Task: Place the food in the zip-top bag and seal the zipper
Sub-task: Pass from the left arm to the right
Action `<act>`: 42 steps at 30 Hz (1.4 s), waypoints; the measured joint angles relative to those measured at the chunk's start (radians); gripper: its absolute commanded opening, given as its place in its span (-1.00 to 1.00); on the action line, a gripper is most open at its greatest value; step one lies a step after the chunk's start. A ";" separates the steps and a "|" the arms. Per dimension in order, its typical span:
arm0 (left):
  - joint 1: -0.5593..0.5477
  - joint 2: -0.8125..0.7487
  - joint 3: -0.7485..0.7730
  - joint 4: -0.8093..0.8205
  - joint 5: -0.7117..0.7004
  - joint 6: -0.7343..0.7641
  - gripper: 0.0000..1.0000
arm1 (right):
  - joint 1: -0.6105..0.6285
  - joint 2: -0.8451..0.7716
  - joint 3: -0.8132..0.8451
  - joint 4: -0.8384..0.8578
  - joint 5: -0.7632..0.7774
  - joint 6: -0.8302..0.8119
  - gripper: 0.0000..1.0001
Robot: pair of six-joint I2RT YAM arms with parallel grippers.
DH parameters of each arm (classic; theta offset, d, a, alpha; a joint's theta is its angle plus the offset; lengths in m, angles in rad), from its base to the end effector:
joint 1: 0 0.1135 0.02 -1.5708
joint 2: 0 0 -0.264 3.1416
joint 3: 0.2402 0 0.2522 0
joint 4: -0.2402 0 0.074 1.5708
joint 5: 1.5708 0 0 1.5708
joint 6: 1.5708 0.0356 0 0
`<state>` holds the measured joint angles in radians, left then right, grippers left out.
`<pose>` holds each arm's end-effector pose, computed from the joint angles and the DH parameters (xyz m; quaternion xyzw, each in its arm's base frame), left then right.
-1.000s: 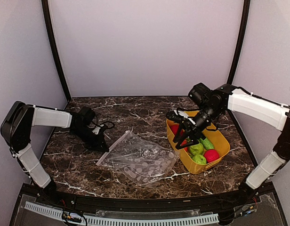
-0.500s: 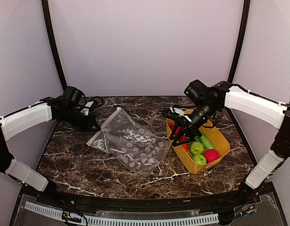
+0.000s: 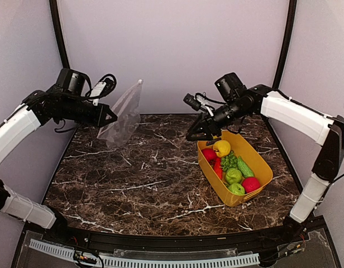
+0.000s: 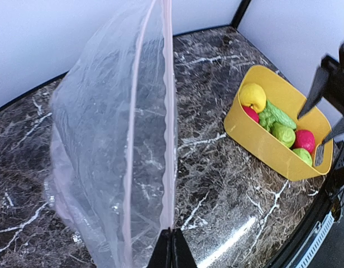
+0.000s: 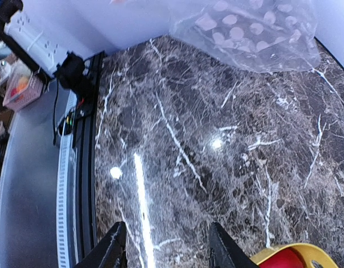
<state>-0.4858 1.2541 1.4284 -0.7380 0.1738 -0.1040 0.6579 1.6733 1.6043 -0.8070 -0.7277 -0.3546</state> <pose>0.2278 -0.1272 0.4077 0.2067 0.8488 -0.2125 0.4379 0.2703 0.2388 0.3418 -0.5320 0.7097 0.3788 0.2640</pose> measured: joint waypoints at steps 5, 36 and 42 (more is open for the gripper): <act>-0.145 0.096 -0.094 0.124 -0.048 -0.056 -0.99 | -0.023 0.123 0.108 0.118 -0.064 0.202 -0.04; -0.375 0.224 -0.305 0.626 -0.351 -0.364 -0.99 | -0.026 0.349 0.176 0.558 -0.202 0.823 0.16; -0.401 0.253 -0.304 0.636 -0.360 -0.365 -0.98 | -0.024 0.363 0.183 0.566 -0.160 0.867 -0.02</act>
<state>-0.8871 1.5066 1.1248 -0.1017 -0.1864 -0.4690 0.6338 2.0365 1.7874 -0.2405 -0.8875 0.5121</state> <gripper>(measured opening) 0.010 0.529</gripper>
